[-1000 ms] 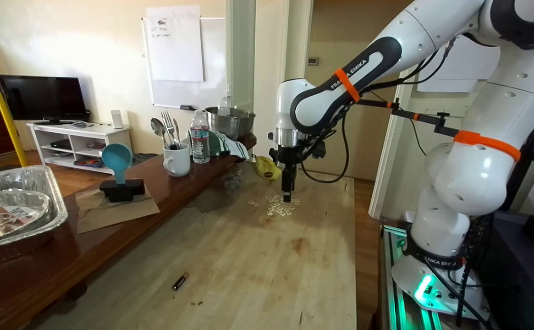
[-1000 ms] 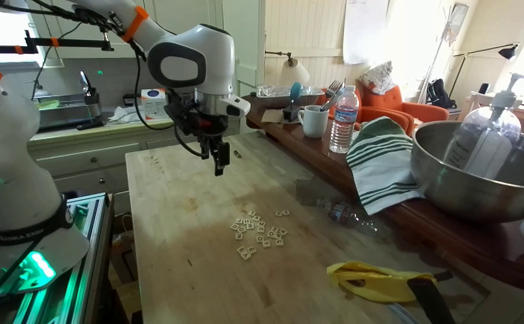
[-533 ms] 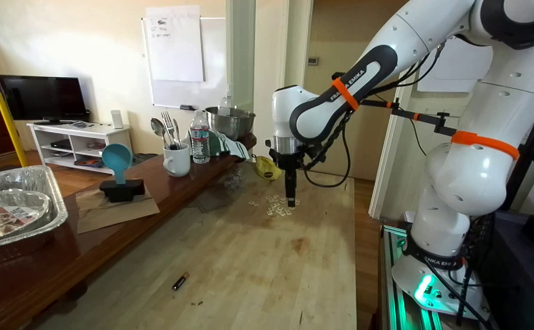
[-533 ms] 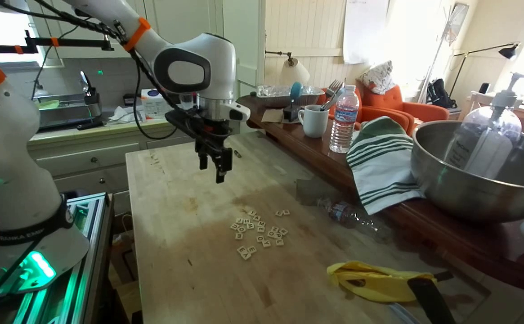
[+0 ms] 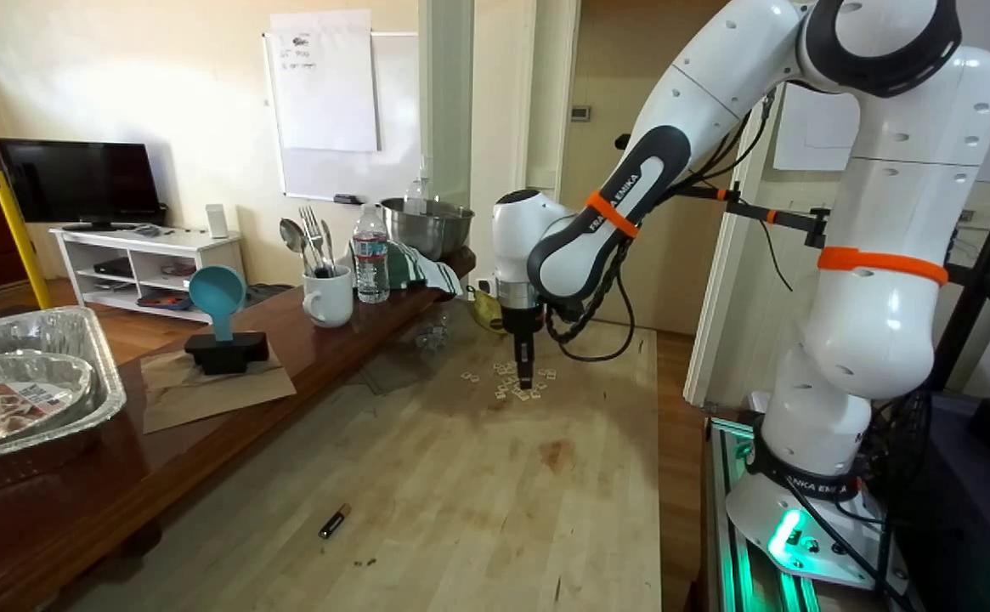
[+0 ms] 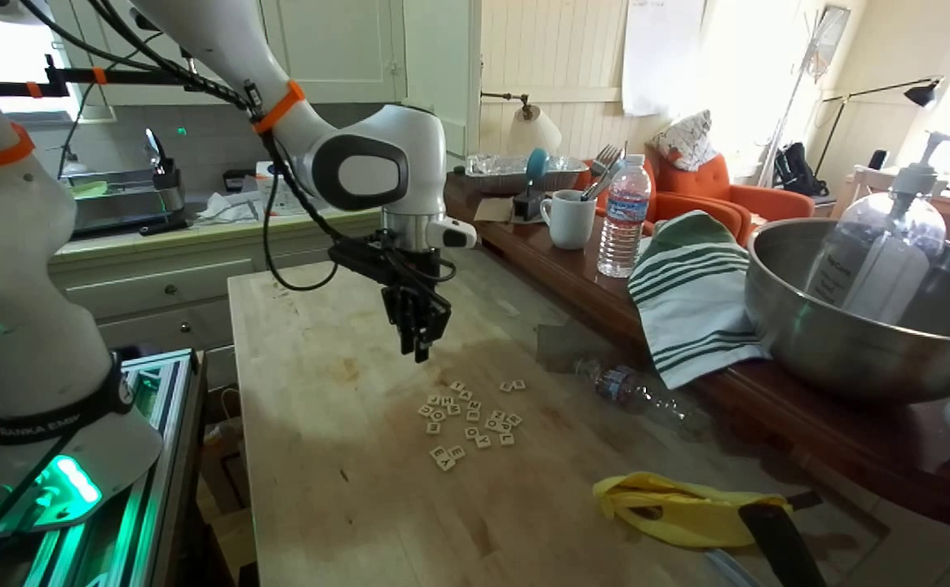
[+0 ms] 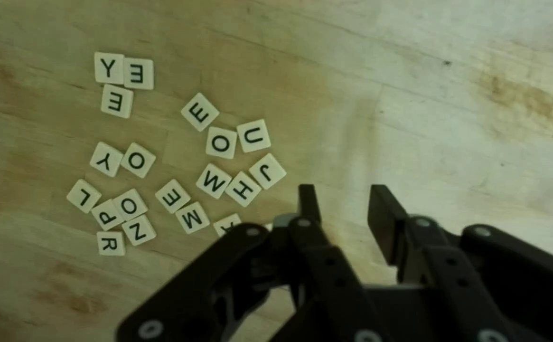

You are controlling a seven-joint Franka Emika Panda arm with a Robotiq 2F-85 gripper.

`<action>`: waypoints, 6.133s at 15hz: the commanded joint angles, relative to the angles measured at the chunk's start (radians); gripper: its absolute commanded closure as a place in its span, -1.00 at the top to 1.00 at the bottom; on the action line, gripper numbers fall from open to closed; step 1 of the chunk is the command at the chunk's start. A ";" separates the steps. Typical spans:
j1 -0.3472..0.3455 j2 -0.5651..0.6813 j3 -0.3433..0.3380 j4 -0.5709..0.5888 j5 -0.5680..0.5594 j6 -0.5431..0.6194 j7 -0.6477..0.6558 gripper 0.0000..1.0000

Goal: Spell the word tame using the tile letters

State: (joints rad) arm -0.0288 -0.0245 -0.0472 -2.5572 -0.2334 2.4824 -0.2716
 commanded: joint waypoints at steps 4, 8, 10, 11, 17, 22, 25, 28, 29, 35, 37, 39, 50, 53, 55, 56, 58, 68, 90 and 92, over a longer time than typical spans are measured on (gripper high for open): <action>-0.036 0.128 -0.032 0.032 -0.116 0.192 0.047 -1.00; -0.040 0.174 -0.052 0.040 -0.139 0.285 0.057 -1.00; -0.040 0.193 -0.058 0.044 -0.140 0.309 0.055 -1.00; -0.040 0.202 -0.059 0.046 -0.133 0.320 0.050 -1.00; -0.043 0.248 -0.053 0.064 -0.095 0.353 0.032 -1.00; -0.044 0.266 -0.038 0.079 -0.064 0.349 0.021 -1.00; -0.042 0.273 -0.007 0.090 -0.016 0.325 0.008 -1.00; -0.038 0.277 0.021 0.097 0.034 0.311 0.009 -1.00; -0.034 0.280 0.023 0.100 0.039 0.309 0.020 -1.00; -0.030 0.229 0.053 0.092 0.109 0.273 0.037 -1.00; -0.025 0.206 0.057 0.084 0.127 0.265 0.061 -1.00; -0.015 0.181 0.047 0.076 0.122 0.257 0.097 -1.00; -0.015 0.173 -0.080 0.080 -0.102 0.225 0.266 -1.00; -0.013 0.194 -0.105 0.085 -0.159 0.240 0.298 -1.00; -0.015 0.208 -0.112 0.089 -0.170 0.238 0.306 -1.00; -0.014 0.215 -0.116 0.091 -0.178 0.241 0.314 -1.00; -0.011 0.228 -0.124 0.095 -0.189 0.245 0.323 -1.00; -0.005 0.246 -0.127 0.106 -0.180 0.260 0.342 -1.00; -0.001 0.317 -0.055 0.161 -0.087 0.220 0.266 -1.00; -0.002 0.317 -0.044 0.163 -0.066 0.212 0.260 -1.00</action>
State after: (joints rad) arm -0.0373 0.2482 -0.1124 -2.4108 -0.3503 2.7234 0.0120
